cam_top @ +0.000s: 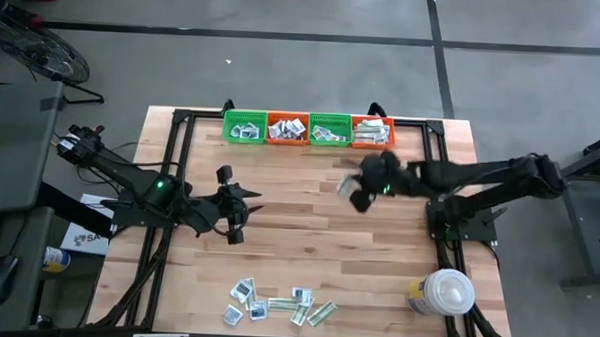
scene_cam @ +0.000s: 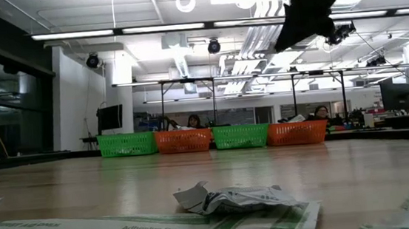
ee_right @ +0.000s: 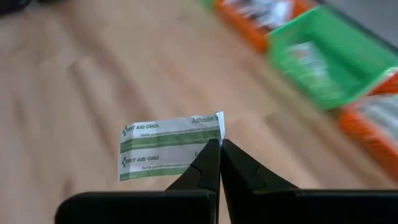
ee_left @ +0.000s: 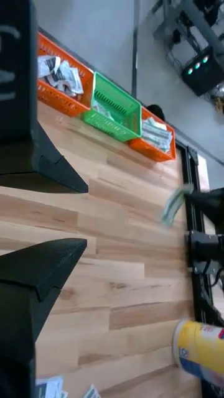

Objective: Pick & Place First Aid Supplies
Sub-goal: Put the green bandage pack in the right orange bin

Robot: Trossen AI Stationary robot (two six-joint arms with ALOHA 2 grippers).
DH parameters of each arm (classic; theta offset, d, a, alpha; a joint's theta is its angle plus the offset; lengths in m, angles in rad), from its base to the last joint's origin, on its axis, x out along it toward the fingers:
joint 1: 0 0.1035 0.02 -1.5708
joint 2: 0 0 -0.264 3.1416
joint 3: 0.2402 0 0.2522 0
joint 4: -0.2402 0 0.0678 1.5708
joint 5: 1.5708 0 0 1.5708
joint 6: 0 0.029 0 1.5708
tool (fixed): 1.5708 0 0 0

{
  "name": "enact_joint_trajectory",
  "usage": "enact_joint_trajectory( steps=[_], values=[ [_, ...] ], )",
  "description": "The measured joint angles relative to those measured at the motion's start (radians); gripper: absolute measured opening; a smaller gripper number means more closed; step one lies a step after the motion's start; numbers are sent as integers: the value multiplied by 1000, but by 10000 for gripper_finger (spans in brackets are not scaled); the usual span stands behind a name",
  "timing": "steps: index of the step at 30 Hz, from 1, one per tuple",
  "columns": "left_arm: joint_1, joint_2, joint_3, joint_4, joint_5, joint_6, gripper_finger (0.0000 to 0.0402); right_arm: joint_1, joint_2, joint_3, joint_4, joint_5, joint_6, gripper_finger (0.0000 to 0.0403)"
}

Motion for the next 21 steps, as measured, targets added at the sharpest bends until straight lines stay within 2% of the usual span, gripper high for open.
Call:
enact_joint_trajectory(
  steps=[3, 8, 12, 15, 21],
  values=[
    [0, 0, 0, 2, -44, 0, 124, -118, -38, 0, 1, 0, -52, 0],
    [2, 0, 0, 5, -173, 0, 124, -312, -53, 0, 33, -10, -139, 0],
    [58, -1, 0, 38, -233, 13, 124, -451, -34, 0, 53, -21, -154, 0],
    [133, -8, 0, 98, -192, 79, 124, -552, -8, 0, 63, -48, -153, 0],
    [314, -8, 0, 229, 49, 313, 124, -706, 67, 0, 100, -92, -129, 0]
  ],
)
